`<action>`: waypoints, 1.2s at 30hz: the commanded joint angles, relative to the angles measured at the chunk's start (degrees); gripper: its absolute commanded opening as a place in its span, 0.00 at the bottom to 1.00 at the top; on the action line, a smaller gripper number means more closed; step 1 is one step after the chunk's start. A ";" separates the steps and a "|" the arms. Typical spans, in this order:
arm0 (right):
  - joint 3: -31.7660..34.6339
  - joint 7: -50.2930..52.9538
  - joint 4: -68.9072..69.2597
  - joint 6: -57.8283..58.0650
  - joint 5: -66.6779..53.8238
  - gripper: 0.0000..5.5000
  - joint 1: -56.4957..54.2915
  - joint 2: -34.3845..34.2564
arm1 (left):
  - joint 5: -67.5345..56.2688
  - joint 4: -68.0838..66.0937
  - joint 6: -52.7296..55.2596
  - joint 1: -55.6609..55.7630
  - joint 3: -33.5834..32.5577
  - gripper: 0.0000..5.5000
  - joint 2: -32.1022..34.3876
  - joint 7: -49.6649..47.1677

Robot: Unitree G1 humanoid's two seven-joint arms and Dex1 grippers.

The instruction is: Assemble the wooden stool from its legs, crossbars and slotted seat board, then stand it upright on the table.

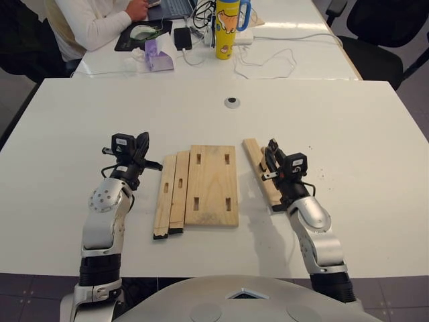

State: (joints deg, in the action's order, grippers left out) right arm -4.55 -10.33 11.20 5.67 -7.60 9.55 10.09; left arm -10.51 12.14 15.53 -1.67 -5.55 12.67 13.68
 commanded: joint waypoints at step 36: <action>3.20 -0.28 -3.51 17.74 2.46 0.00 -21.73 3.76 | 1.67 -0.58 -3.51 -1.14 0.51 0.00 -3.84 -3.71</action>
State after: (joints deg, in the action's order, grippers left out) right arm -2.67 -11.54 7.74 25.12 -5.39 -11.34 14.53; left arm -8.89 11.96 12.18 -3.42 -5.05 9.16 10.26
